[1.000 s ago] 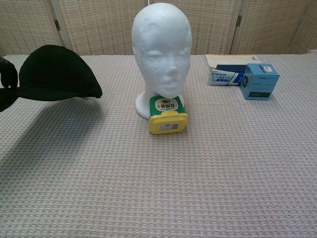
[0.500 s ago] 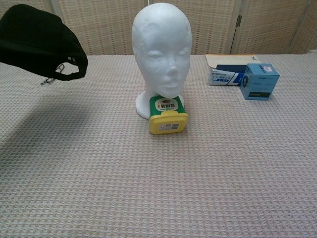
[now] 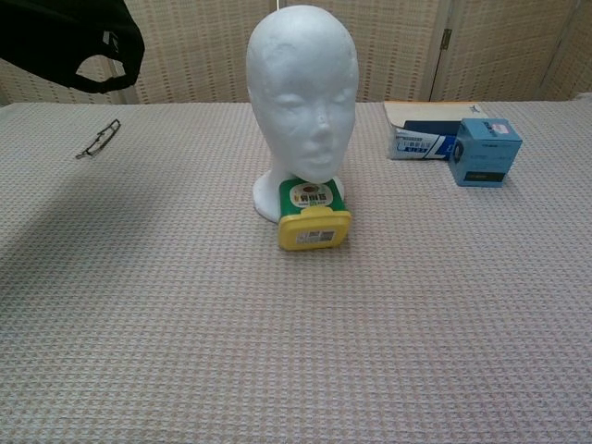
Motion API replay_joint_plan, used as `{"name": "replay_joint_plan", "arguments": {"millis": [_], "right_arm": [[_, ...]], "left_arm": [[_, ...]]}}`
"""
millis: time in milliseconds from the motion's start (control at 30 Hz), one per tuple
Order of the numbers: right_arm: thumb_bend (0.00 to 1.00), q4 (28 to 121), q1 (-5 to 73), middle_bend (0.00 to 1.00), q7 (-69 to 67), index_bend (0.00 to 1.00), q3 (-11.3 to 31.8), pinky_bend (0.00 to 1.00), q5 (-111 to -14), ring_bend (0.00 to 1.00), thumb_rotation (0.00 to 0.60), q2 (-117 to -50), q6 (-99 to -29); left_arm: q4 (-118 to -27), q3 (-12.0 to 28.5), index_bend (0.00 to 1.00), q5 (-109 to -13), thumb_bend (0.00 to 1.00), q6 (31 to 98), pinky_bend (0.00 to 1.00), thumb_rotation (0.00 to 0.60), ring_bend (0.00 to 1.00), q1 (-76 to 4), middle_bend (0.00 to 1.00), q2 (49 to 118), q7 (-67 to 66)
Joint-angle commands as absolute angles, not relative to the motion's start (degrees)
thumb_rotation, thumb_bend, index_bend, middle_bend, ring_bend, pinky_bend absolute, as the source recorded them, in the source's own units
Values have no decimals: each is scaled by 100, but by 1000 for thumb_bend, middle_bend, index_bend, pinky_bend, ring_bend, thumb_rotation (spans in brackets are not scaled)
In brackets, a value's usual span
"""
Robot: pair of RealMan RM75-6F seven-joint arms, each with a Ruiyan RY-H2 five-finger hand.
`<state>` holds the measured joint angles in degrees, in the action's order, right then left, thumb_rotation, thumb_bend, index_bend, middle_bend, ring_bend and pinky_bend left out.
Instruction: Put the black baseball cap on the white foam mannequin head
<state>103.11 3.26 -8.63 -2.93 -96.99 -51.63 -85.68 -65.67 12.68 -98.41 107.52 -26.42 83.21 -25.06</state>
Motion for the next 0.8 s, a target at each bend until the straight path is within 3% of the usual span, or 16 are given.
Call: {"name": "replay_joint_plan", "arguments": {"millis": [33, 500, 800], "right_arm": [[255, 10339, 322, 0, -770, 0, -250, 0, -9604, 0, 600, -5198, -8557], [255, 10460, 508, 0, -603, 0, -97, 0, -9110, 0, 600, -5253, -8103], [255, 10338, 762, 0, -875, 0, 4, 0, -8772, 0, 600, -5203, -7597]], "left_arm": [[-6756, 1378, 622, -9913, 422, 10552, 575, 600, 490, -2811, 650, 8103, -2596], [-7361, 1962, 620, -9866, 422, 9573, 575, 600, 490, -3637, 651, 7222, -2767], [-7266, 2312, 620, -9364, 422, 8759, 575, 600, 490, -4284, 651, 7298, -2933]]}}
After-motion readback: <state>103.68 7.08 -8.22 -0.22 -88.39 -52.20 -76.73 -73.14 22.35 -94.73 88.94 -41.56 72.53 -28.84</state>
